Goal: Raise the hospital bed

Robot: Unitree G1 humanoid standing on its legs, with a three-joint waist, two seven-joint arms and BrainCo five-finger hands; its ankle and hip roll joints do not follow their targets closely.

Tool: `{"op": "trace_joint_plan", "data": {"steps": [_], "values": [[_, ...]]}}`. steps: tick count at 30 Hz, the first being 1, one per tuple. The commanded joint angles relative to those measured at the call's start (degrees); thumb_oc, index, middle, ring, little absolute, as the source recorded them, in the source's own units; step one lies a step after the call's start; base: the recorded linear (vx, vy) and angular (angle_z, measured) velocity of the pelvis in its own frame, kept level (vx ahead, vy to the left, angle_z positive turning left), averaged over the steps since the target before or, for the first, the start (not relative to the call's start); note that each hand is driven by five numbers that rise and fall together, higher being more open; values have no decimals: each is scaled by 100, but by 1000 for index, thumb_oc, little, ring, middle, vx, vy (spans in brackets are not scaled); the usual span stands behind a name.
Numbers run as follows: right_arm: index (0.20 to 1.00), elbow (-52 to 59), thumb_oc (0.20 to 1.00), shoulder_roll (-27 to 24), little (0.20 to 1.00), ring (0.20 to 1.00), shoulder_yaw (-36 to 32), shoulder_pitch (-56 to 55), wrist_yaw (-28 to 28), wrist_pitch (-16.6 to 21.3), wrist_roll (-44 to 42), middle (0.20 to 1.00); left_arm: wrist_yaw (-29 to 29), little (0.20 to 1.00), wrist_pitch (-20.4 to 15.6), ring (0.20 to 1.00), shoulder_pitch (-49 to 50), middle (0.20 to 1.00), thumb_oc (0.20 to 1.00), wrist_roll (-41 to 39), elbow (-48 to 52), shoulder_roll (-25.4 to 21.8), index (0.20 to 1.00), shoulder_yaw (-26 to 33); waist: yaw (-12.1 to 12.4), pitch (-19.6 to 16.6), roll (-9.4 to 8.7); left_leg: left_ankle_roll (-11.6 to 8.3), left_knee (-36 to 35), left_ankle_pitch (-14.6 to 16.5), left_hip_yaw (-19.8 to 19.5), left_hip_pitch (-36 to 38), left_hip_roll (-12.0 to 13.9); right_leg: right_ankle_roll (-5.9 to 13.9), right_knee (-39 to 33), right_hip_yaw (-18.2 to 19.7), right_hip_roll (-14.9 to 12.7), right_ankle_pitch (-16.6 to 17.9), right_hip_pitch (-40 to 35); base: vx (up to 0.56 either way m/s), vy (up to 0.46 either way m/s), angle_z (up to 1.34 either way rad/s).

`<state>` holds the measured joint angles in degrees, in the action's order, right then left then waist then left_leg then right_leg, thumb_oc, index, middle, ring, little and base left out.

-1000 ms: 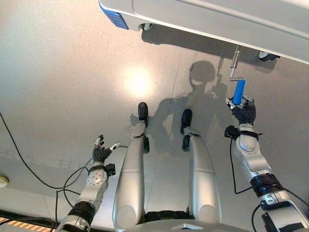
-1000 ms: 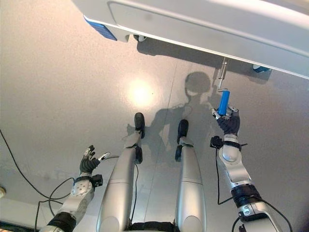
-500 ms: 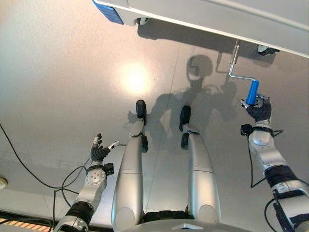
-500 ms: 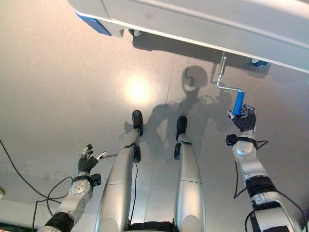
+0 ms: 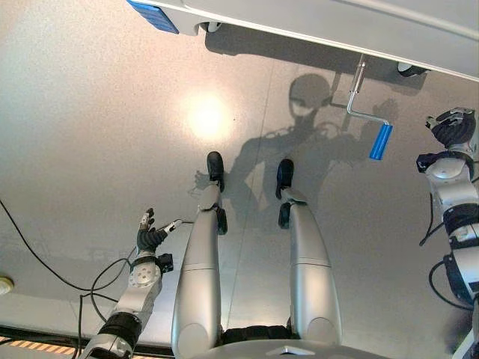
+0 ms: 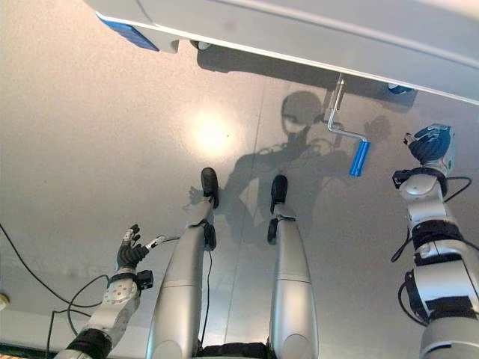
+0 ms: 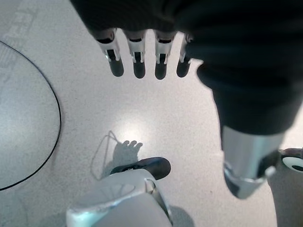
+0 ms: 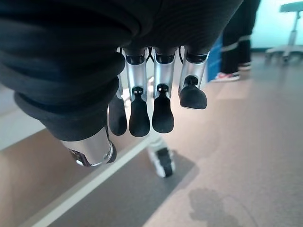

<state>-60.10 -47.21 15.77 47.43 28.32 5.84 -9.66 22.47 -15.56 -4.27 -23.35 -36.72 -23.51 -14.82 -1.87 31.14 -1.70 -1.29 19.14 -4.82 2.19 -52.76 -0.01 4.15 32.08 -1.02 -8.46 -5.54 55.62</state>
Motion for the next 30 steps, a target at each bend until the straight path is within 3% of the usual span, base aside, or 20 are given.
{"op": "trace_joint_plan", "data": {"steps": [1, 3, 4, 5, 6, 8, 14, 15, 17, 22, 23, 26, 30], "values": [[200, -226, 200, -569, 200, 200, 202, -12, -80, -67, 10, 200, 38, 1000, -102, 1000, 286, 1000, 1000, -141, -22, 31, 1000, -86, 108, -134, 165, -396, 575, 340, -393, -37, 53, 254, -41, -145, 71, 402, 83, 0, 0, 0], [200, -527, 200, -499, 200, 200, 335, 93, -158, -96, 25, 200, 37, 1000, -120, 1000, 246, 1000, 1000, -170, -44, 59, 1000, -134, 155, -134, 197, -393, 581, 336, -419, -88, 46, 257, 0, -163, 58, 401, 146, 48, -18, 5], [200, -591, 200, -447, 200, 200, 380, -4, -163, -89, -2, 200, 29, 1000, -119, 1000, 357, 1000, 1000, -180, -59, 78, 1000, -193, 158, -134, 206, -410, 656, 547, -435, 112, 43, 291, 107, -137, 49, 194, -39, 76, -18, 5], [200, -591, 200, -447, 200, 200, 380, -4, -163, -89, -2, 200, 29, 1000, -119, 1000, 357, 1000, 1000, -180, -59, 78, 1000, -193, 158, -134, 206, -410, 656, 547, -435, 112, 43, 291, 107, -137, 49, 194, -39, 11, -8, 11], [200, -545, 200, -391, 200, 200, 280, 59, -176, -48, -118, 200, 41, 1000, -117, 1000, 188, 1000, 1000, -189, -59, 102, 1000, -180, 174, -134, 219, -392, 591, 338, -427, -122, 33, 257, 25, -165, 43, 394, 173, -51, 4, 13], [1000, -473, 1000, -334, 1000, 1000, 205, -24, -189, 1, -255, 1000, 45, 1000, -101, 1000, 165, 1000, 1000, -193, -80, 125, 1000, -177, 172, -134, 210, -392, 600, 335, -436, -130, 26, 253, 25, -166, 43, 400, 172, -20, 4, 11], [1000, -1072, 1000, 520, 1000, 1000, -364, -661, -327, 111, -875, 1000, -61, 1000, -9, 1000, -86, 1000, 1000, -75, -342, 281, 1000, -333, 245, -134, 316, -377, 471, 320, -449, 230, -4, 272, -112, -235, 14, 404, -216, -1, 10, 2], [1000, -1224, 1000, 905, 1000, 1000, -557, -946, -391, 101, -983, 1000, -140, 1000, 54, 1000, -219, 1000, 1000, 32, -519, 324, 1000, -377, 258, -134, 353, -372, 354, 316, -439, 549, 0, 288, -186, -255, 2, 418, -514, -8, 41, 1], [1000, -1221, 1000, 1007, 1000, 1000, -594, -1076, -413, 102, -993, 1000, -162, 1000, 68, 1000, -261, 1000, 1000, 45, -583, 326, 1000, -357, 254, -134, 358, -370, 304, 316, -431, 689, -1, 295, -233, -252, -2, 428, -649, -4, 21, 0], [1000, -1257, 1000, 1946, 1000, 1000, -958, -2261, -646, 27, -983, 1000, -428, 1000, 220, 1000, -440, 1000, 1000, 516, -957, 291, 1000, -218, 141, -134, 335, -373, -188, 336, -410, 2042, -19, 368, -702, -341, -53, 469, -2023, 18, 49, -1], [1000, -1254, 1000, 1945, 1000, 1000, -965, -2246, -644, 25, -981, 1000, -428, 1000, 220, 1000, -461, 1000, 1000, 516, -960, 289, 1000, -214, 144, -134, 338, -373, -212, 298, -413, 2021, -16, 365, -732, -344, -48, 509, -2006, 21, 44, -2], [1000, -1233, 1000, 2278, 1000, 1000, -1131, -2775, -815, 10, -893, 1000, -620, 1000, 265, 1000, -465, 1000, 1000, 822, -1245, 280, 1000, -144, 50, -134, 295, -371, -613, 336, -416, 3013, -20, 423, -1196, -418, -55, 548, -3044, 43, 40, -4], [1000, -1199, 1000, 2455, 1000, 1000, -1212, -3040, -943, 3, -808, 1000, -766, 1000, 329, 1000, -526, 1000, 1000, 1169, -1508, 266, 1000, -112, -17, -134, 234, -373, -867, 323, -408, 3690, -4, 458, -1534, -430, -40, 639, -3737, 22, 29, -8]]}}
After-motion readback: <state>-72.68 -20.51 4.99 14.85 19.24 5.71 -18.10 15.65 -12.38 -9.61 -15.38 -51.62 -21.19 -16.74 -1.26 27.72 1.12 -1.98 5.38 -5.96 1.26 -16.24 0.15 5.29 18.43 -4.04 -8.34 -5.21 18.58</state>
